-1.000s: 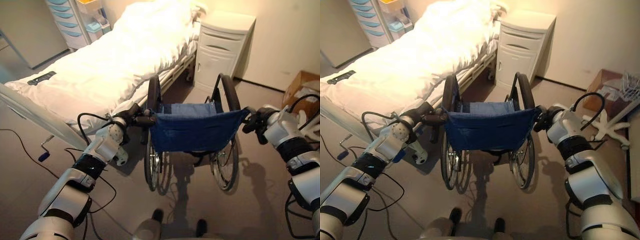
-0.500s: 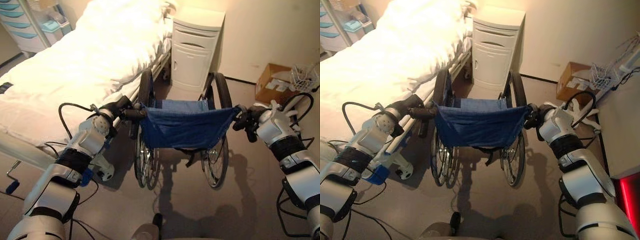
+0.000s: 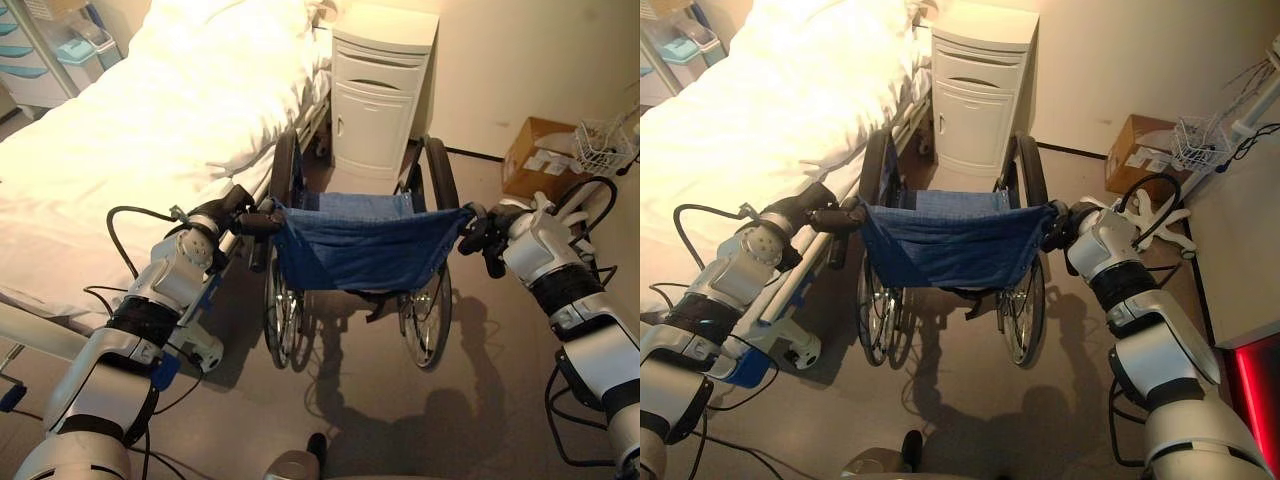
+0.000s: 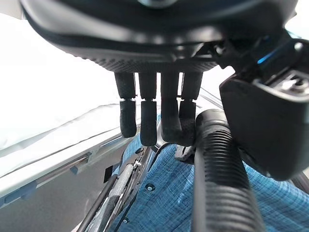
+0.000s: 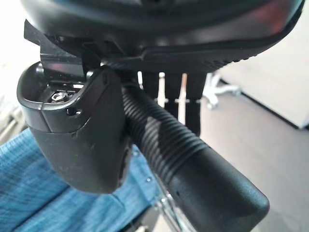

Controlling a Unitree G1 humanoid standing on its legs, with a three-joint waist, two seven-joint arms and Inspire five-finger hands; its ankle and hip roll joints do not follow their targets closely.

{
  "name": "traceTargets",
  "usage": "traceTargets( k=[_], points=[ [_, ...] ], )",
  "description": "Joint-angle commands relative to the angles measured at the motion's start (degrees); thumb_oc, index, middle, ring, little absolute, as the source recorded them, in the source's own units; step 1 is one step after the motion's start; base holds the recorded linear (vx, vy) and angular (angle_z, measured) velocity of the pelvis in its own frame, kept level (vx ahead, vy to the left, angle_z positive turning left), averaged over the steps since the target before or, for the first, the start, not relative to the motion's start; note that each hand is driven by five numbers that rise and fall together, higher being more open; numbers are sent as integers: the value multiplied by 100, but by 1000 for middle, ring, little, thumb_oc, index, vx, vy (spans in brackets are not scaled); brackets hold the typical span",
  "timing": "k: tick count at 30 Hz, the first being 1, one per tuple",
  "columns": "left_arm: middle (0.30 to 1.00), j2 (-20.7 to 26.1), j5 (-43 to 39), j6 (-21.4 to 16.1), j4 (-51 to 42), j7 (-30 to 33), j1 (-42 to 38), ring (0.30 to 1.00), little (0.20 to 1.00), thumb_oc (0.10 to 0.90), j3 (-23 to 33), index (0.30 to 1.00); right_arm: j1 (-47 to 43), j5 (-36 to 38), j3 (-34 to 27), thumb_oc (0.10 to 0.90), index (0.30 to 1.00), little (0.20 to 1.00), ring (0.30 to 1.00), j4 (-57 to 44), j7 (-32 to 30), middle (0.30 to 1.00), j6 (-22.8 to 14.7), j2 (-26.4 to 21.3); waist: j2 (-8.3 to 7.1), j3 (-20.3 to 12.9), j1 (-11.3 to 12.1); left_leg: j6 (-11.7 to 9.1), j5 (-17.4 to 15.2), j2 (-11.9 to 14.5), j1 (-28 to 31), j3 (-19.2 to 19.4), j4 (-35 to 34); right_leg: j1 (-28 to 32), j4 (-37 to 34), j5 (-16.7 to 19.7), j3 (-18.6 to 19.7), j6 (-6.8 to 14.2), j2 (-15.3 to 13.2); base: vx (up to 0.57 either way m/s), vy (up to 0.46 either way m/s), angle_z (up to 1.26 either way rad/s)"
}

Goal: Push the wheelchair next to the bed

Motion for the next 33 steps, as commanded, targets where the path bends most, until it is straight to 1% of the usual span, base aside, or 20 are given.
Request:
traceTargets(
  k=[1, 6, 9, 10, 13, 15, 17, 18, 20, 21, 22, 23, 24, 25, 26, 27, 28, 30, 31, 33],
  points=[
    [300, 158, 695, 416, 722, 329, 19, 300, 300, 400, -222, 300, -111, 348, 704, 400, 300, 300, 300, -783, 174, 300, -849, 434, -57, 109, 126, -239, -207, -85, -39, -237, 90, 208, 86, 1487, -39, 734, -632, 66, 10, -10],
    [300, 180, 567, 337, 719, 468, -52, 300, 300, 400, -252, 300, -145, 515, 707, 400, 300, 300, 300, -698, 46, 300, -765, 464, -46, 74, 144, -228, -176, -113, -54, -302, 51, 282, 187, 1470, 42, 742, -629, 49, 17, -4],
    [300, 165, 470, 243, 630, 571, -32, 300, 300, 400, -299, 300, 70, 675, 613, 400, 300, 300, 300, -731, -12, 300, -751, 435, 11, 37, 76, -155, -175, -174, -71, -471, 68, 275, 380, 1269, 289, 657, -415, 111, 29, 5],
    [300, 153, 459, 244, 498, 621, 3, 300, 300, 400, -337, 300, 209, 705, 582, 400, 300, 300, 300, -769, 5, 300, -773, 400, 44, 31, -26, -123, -187, -223, -11, -660, 53, 101, 242, 1099, 490, 585, -210, 165, 9, 7],
    [300, 177, 470, 239, 392, 700, 84, 300, 300, 400, -280, 300, 301, 634, 572, 400, 300, 300, 300, -892, 153, 300, -778, 375, 53, 70, -205, -124, -244, -280, 196, -781, -51, -405, 45, 1194, 597, 535, 40, 150, -7, -7],
    [300, 256, 508, 223, 254, 731, 142, 300, 300, 400, -145, 300, 286, 337, 524, 400, 300, 300, 300, -1143, 448, 300, -643, 389, 59, 212, -407, -91, -369, -361, 468, -783, -163, -1037, 4, 1443, 561, 551, 344, 106, -69, -11],
    [300, 364, 626, 185, 109, 672, 164, 300, 300, 400, -28, 300, 239, 157, 472, 400, 300, 300, 300, -1270, 610, 300, -588, 391, 39, 320, -449, -80, -432, -421, 564, -724, -155, -1208, -54, 1508, 363, 552, 500, 18, -106, 25],
    [300, 449, 588, 118, 52, 679, 116, 300, 300, 400, -12, 300, 200, 149, 465, 400, 300, 300, 300, -1327, 624, 300, -536, 361, 22, 364, -464, -1, -489, -520, 509, -641, -36, -1180, -81, 1438, 236, 520, 621, 18, -121, 36],
    [300, 468, 478, 2, 84, 663, 50, 300, 300, 400, -46, 300, 187, 249, 448, 400, 300, 300, 300, -1314, 630, 300, -404, 383, -18, 355, -521, 41, -682, -636, 366, -628, 468, -1183, 122, 1427, 491, 483, 564, 57, -110, 49],
    [300, 501, 473, 48, 95, 645, -74, 300, 300, 400, -238, 300, 202, 272, 489, 400, 300, 300, 300, -1349, 716, 300, -339, 349, -2, 364, -571, -33, -793, -592, 279, -622, 1053, -1093, 305, 1146, 525, 382, 571, 96, -52, 77],
    [300, 489, 138, 94, 162, 837, -143, 300, 300, 400, -452, 300, 270, 342, 542, 400, 300, 300, 300, -1366, 698, 300, -357, 252, -30, 356, -613, -256, -487, -519, 18, -528, 1787, -911, 217, 925, 405, 225, 498, 131, 0, 73],
    [300, 368, -2, -5, 249, 990, -119, 300, 300, 400, -531, 300, 345, 367, 561, 400, 300, 300, 300, -1338, 672, 300, -375, 163, -53, 434, -604, -518, -74, -434, -346, -542, 2539, -633, 108, 804, 391, 106, 417, 108, 24, 59],
    [300, 331, 13, -79, 284, 1007, -138, 300, 300, 400, -566, 300, 362, 407, 561, 400, 300, 300, 300, -1310, 646, 300, -358, 148, -41, 490, -575, -613, 35, -370, -589, -602, 2762, -474, 74, 738, 403, 74, 420, 123, 108, 38],
    [300, 229, 206, -258, 413, 984, -184, 300, 300, 400, -592, 300, 292, 501, 603, 400, 300, 300, 300, -1121, 556, 300, -357, 215, -36, 627, -436, -736, 107, -167, -944, -708, 2643, -110, -70, 623, 416, 78, 379, 121, 173, 34],
    [300, 173, 387, -298, 457, 972, -164, 300, 300, 400, -549, 300, 187, 483, 662, 400, 300, 300, 300, -1012, 571, 300, -372, 295, 17, 659, -358, -814, 264, 74, -911, -775, 1991, 56, -172, 572, 388, 120, 402, 112, 178, 22],
    [300, 174, 417, -300, 454, 960, -159, 300, 300, 400, -533, 300, 164, 479, 672, 400, 300, 300, 300, -992, 583, 300, -378, 303, 27, 679, -339, -828, 312, 110, -873, -779, 1841, 106, -195, 562, 392, 124, 408, 143, 245, -21],
    [300, 177, 411, -220, 402, 940, -168, 300, 300, 400, -488, 300, 35, 505, 694, 400, 300, 300, 300, -912, 628, 300, -403, 333, 70, 666, -282, -815, 317, 256, -791, -779, 1049, 236, -341, 530, 381, 174, 406, 115, 252, -52],
    [300, 224, 360, -91, 266, 824, -251, 300, 300, 400, -551, 300, 20, 376, 654, 400, 300, 300, 300, -963, 741, 300, -329, 363, 72, 631, -300, -695, 74, 126, -585, -753, 767, 190, -317, 512, 435, 221, 339, 103, 260, -44],
    [300, 304, 376, -89, 177, 725, -297, 300, 300, 400, -602, 300, 83, 367, 648, 400, 300, 300, 300, -1058, 729, 300, -228, 357, 102, 544, -313, -630, 30, 86, -393, -784, 471, 123, -285, 518, 400, 271, 313, 100, 179, -13],
    [300, 500, 333, -149, 20, 547, -230, 300, 300, 400, -514, 300, 247, 380, 589, 400, 300, 300, 300, -1186, 695, 300, -245, 283, 148, 399, -326, -591, 92, 65, -30, -750, -4, 25, -306, 619, 280, 346, 270, 136, 170, -14]
  ],
)
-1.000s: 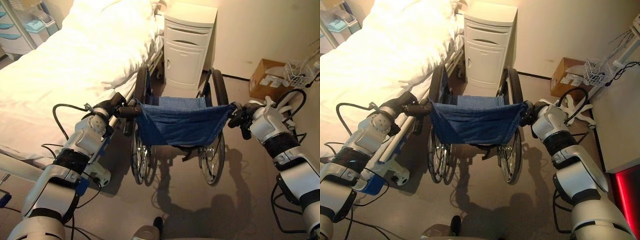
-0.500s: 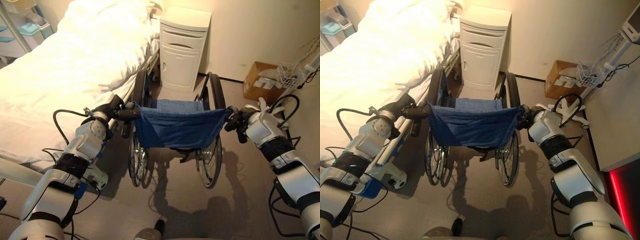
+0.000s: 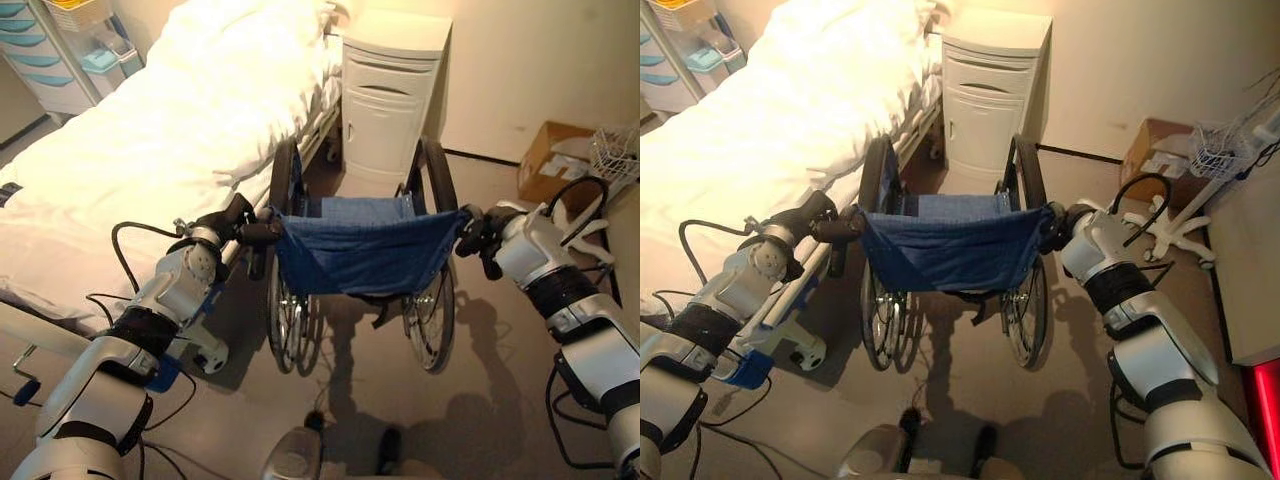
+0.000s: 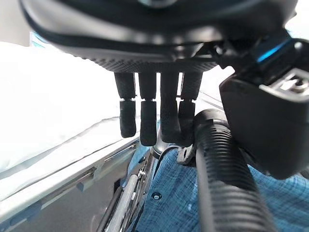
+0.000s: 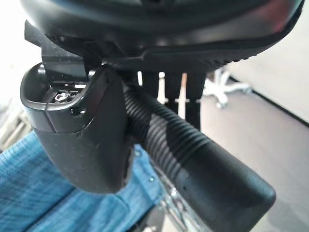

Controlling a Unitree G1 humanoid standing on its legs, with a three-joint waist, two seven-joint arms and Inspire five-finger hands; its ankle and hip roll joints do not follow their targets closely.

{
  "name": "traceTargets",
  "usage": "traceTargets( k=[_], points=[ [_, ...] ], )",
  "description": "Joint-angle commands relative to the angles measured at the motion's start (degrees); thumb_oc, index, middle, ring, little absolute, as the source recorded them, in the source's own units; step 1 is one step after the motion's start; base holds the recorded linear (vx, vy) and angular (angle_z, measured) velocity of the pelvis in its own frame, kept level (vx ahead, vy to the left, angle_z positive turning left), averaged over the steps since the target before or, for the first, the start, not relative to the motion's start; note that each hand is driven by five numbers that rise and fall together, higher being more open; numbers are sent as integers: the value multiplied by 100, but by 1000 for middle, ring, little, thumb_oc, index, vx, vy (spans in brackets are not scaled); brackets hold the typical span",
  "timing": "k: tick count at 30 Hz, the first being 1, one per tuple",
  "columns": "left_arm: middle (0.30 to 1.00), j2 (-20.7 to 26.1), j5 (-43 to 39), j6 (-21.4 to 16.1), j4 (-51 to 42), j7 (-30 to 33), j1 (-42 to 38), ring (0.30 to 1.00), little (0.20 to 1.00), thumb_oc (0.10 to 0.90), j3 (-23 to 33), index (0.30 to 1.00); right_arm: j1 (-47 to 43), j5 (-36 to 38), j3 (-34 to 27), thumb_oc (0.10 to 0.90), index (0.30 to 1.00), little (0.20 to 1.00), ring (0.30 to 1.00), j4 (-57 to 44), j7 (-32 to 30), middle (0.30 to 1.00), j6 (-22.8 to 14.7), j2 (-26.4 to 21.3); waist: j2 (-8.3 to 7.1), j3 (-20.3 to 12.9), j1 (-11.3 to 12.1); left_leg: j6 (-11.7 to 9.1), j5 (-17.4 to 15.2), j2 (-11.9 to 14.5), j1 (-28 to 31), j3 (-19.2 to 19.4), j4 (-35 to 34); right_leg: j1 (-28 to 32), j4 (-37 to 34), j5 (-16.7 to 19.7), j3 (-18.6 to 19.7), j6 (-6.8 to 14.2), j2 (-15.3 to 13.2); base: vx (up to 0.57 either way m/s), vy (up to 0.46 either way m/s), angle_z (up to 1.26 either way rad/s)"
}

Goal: Push the wheelchair next to the bed

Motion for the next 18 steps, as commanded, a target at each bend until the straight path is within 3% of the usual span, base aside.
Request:
traceTargets(
  k=[1, 7, 16, 17, 18],
  points=[
    [300, 381, 585, -30, 217, -13, -361, 300, 300, 400, 126, 300, 228, 398, 451, 400, 300, 300, 300, -714, 723, 300, -695, 485, -124, -56, -80, 57, 603, -158, 475, 110, -847, 384, 38, 287, -225, 491, -320, 113, 138, -18],
    [300, 452, 570, -16, 197, -32, -172, 300, 300, 400, 288, 300, 256, 393, 439, 400, 300, 300, 300, -691, 551, 300, -835, 589, -107, -188, -47, 123, 553, -142, 669, 257, -1082, 176, -30, 495, -295, 614, -436, 29, 52, -19],
    [300, 358, 632, 98, 253, -143, -188, 300, 300, 400, 151, 300, 240, 399, 526, 400, 300, 300, 300, -613, 630, 300, -528, 749, -125, -285, -41, 190, 480, -115, 739, 315, -1105, 162, 5, 572, -231, 621, -480, 36, -16, -3],
    [406, 372, 644, 113, 233, -171, -169, 406, 406, 471, 167, 406, 284, 432, 513, 626, 639, 639, 639, -633, 569, 639, -542, 722, -122, -286, -46, 196, 471, -111, 755, 320, -1107, 164, 20, 583, -221, 628, -486, 0, 0, 0],
    [900, 402, 569, 180, 212, -252, -143, 900, 900, 800, 183, 900, 338, 532, 483, 800, 900, 900, 900, -674, 471, 900, -532, 695, -118, -287, -56, 206, 459, -111, 771, 329, -1108, 158, 39, 605, -213, 638, -497, 0, 0, 0]
  ],
)
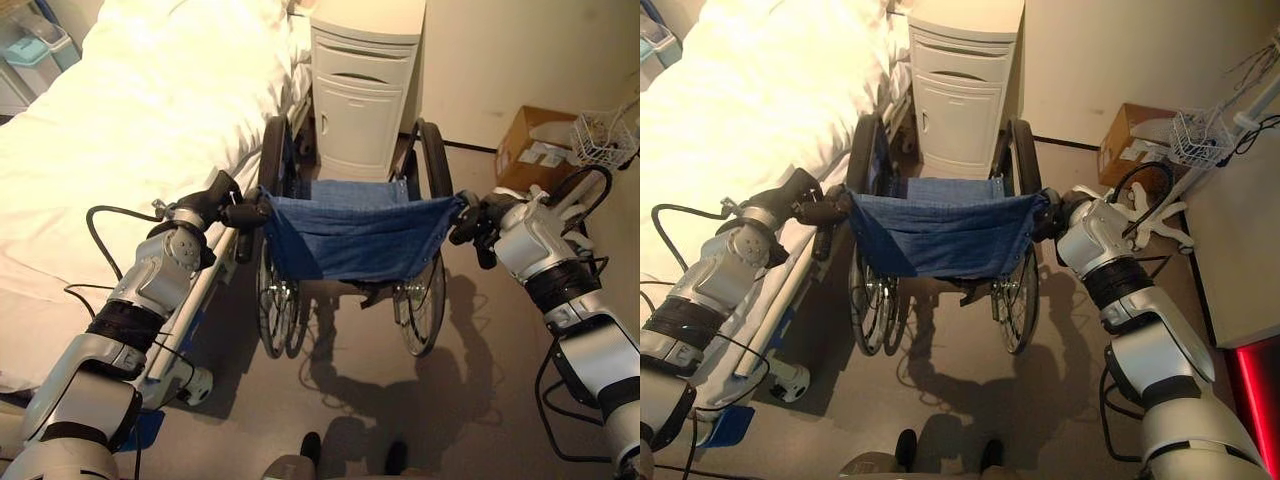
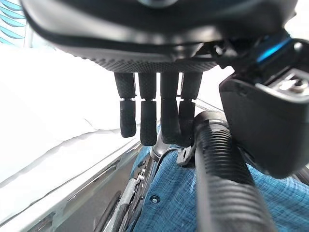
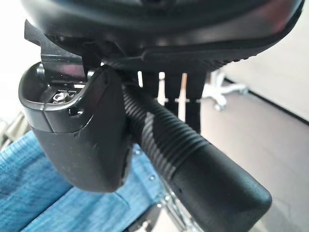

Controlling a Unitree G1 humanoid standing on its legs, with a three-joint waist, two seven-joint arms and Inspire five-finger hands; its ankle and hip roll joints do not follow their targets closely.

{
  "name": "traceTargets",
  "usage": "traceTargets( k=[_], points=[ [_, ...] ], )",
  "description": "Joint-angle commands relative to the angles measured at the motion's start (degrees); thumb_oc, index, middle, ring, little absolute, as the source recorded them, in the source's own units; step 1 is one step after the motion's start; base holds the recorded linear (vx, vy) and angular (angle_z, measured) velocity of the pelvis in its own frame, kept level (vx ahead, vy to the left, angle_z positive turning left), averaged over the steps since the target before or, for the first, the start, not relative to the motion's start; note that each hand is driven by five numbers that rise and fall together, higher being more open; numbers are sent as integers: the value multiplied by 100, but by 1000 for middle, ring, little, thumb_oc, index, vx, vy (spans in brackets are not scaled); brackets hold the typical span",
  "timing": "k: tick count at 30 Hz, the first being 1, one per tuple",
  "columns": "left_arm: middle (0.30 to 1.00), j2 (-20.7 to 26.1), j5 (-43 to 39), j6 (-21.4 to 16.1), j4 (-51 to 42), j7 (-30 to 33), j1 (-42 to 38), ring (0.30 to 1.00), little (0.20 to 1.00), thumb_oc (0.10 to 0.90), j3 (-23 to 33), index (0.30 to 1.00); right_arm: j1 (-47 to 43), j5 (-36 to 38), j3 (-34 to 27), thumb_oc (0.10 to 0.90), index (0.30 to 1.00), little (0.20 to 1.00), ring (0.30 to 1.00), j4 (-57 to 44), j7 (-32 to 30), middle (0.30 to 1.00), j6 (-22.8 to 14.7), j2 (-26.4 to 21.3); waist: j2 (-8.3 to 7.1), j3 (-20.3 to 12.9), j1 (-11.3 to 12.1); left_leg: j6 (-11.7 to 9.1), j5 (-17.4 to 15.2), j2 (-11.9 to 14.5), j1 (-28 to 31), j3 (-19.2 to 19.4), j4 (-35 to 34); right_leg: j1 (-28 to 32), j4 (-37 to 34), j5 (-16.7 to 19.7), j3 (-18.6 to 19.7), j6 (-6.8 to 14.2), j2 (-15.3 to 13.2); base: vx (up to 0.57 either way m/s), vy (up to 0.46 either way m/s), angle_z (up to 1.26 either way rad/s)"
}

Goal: Push the wheelchair next to the bed

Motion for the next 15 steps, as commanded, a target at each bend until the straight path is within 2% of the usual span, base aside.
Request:
traceTargets(
  k=[1, 6, 8, 15],
  points=[
    [900, 191, 176, 202, 397, -246, -46, 900, 900, 800, -293, 900, 527, 624, 624, 800, 900, 900, 900, -564, 287, 900, -682, 445, 104, -98, 91, -181, -235, 38, -117, -99, 101, -228, 497, 328, 66, 312, -303, 0, 0, 0],
    [900, 99, -340, -11, 307, -84, 283, 900, 900, 800, 47, 900, 750, 804, 385, 800, 900, 900, 900, -662, 76, 900, -888, 393, 123, -123, 64, -152, -296, 10, -48, -61, 129, -230, 533, 402, 114, 339, -328, 0, 0, 0],
    [900, 35, -590, -208, 244, 51, 544, 900, 900, 800, 277, 900, 952, 845, 239, 800, 900, 900, 900, -772, -7, 900, -997, 330, 135, -146, 47, -134, -323, -6, -24, -47, 145, -233, 543, 423, 148, 343, -334, -8, 0, -6],
    [900, -147, -879, -579, -96, 306, 1383, 900, 900, 800, 792, 900, 1581, 1040, -133, 800, 900, 900, 900, -1035, -128, 900, -1289, 153, 116, -207, 52, -100, -405, -17, 53, -73, 177, -215, 568, 397, 154, 352, -318, -6, -4, -6]
  ],
)
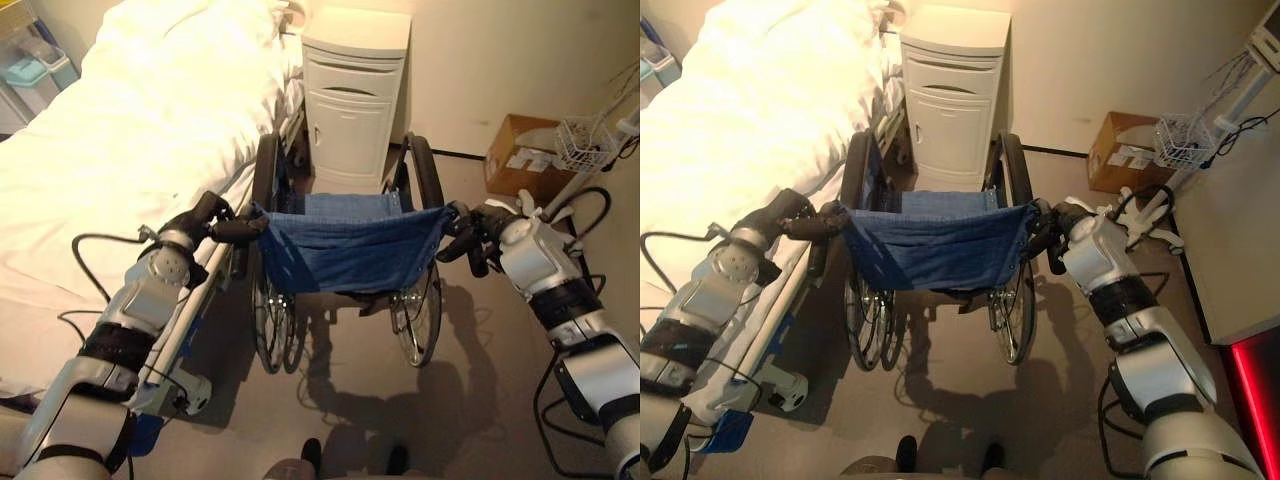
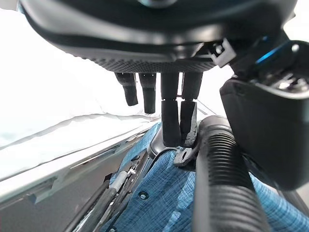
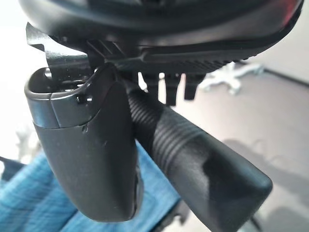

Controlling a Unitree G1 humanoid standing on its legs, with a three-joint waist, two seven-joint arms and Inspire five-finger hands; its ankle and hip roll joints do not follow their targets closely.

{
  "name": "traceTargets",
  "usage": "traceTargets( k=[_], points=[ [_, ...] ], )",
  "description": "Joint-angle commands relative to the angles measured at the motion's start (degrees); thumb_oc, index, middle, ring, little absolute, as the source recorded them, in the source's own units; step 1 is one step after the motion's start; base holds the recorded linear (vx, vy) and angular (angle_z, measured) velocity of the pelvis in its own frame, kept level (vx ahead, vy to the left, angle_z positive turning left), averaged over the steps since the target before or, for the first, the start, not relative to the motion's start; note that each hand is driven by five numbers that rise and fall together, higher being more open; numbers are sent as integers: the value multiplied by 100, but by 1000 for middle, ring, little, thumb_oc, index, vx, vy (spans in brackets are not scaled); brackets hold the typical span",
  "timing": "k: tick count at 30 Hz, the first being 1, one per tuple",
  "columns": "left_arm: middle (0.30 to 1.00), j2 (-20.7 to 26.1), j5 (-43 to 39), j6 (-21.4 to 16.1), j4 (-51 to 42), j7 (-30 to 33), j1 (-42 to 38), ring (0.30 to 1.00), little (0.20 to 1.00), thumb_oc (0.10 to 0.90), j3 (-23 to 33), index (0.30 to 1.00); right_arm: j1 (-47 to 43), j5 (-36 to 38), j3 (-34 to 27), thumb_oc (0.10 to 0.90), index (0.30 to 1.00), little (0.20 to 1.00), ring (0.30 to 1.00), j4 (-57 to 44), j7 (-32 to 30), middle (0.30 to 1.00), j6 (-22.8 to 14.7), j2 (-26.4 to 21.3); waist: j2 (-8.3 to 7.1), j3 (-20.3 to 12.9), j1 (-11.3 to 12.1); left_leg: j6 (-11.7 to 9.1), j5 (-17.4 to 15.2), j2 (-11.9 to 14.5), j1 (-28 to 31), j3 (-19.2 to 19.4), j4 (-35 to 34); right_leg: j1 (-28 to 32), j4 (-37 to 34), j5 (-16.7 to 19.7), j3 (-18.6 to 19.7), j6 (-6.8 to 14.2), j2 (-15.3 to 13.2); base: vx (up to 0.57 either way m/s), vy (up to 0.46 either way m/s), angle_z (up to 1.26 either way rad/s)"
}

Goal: Push the wheelchair next to the bed

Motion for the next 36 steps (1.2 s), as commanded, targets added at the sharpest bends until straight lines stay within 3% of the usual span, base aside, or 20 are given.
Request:
traceTargets(
  k=[1, 10, 13, 18, 20, 23, 28, 29, 36],
  points=[
    [900, -86, -116, -296, 100, 127, 77, 900, 900, 800, -221, 900, 490, 392, 648, 800, 900, 900, 900, -185, 91, 900, -614, 184, 17, -82, 233, -101, -337, -58, -14, -100, 206, -224, 567, 401, 129, 342, -356, 0, 0, 0],
    [900, -516, -769, -1206, -316, 484, 1229, 900, 900, 800, 605, 900, 1315, 846, -96, 800, 900, 900, 900, -762, -209, 900, -1393, -103, -53, -125, 255, -80, -419, -33, 68, -145, 257, -132, 557, 277, 108, 329, -323, 0, 0, 0],
    [900, -504, -996, -1336, -516, 378, 1568, 900, 900, 800, 900, 900, 1630, 944, -408, 800, 900, 900, 900, -1028, -69, 900, -1540, -324, -79, -129, 258, -84, -427, -17, 67, -148, 264, -114, 555, 266, 90, 338, -325, 0, 0, 0],
    [900, -449, -1235, -1394, -639, 160, 1813, 900, 900, 800, 1172, 900, 1641, 1153, -683, 800, 900, 900, 900, -1262, 212, 900, -1454, -711, -125, -122, 267, -95, -430, 10, 72, -178, 245, -81, 521, 237, 74, 339, -311, 3, -13, 0],
    [900, -329, -1526, -1422, -652, 7, 1850, 900, 900, 800, 1306, 900, 1383, 1867, -751, 800, 900, 900, 900, -1307, 243, 900, -1187, -1052, -171, -124, 264, -106, -428, 28, 75, -180, 232, -69, 538, 207, 62, 350, -298, 0, 0, 0],
    [900, -345, -2164, -1489, -578, -190, 1849, 900, 900, 800, 1433, 900, 1111, 2580, -900, 800, 900, 900, 900, -1172, 118, 900, -1122, -1327, -195, -132, 242, -105, -416, 24, 90, -165, 217, -67, 572, 205, 57, 353, -293, 0, 0, 0],
    [900, -383, -2283, -1578, -496, -297, 1800, 900, 900, 800, 1466, 900, 851, 3387, -935, 800, 900, 900, 900, -999, -47, 900, -1060, -1420, -205, -155, 254, -111, -406, 22, 119, -162, 188, -50, 554, 202, 36, 357, -288, 0, 0, 0],
    [900, -332, -2277, -1630, -392, -338, 1737, 900, 900, 800, 1422, 900, 708, 3859, -941, 800, 900, 900, 900, -862, -163, 900, -1056, -1430, -212, -180, 257, -114, -405, 24, 127, -158, 178, -39, 542, 188, 27, 359, -286, 0, 0, 0],
    [900, -236, -2370, -1692, -59, -483, 1489, 900, 900, 800, 1259, 900, 412, 4844, -968, 800, 900, 900, 900, -485, -489, 900, -1089, -1419, -226, -248, 249, -122, -397, 27, 151, -128, 136, 15, 464, 154, 10, 360, -252, 0, 0, 0]
  ],
)
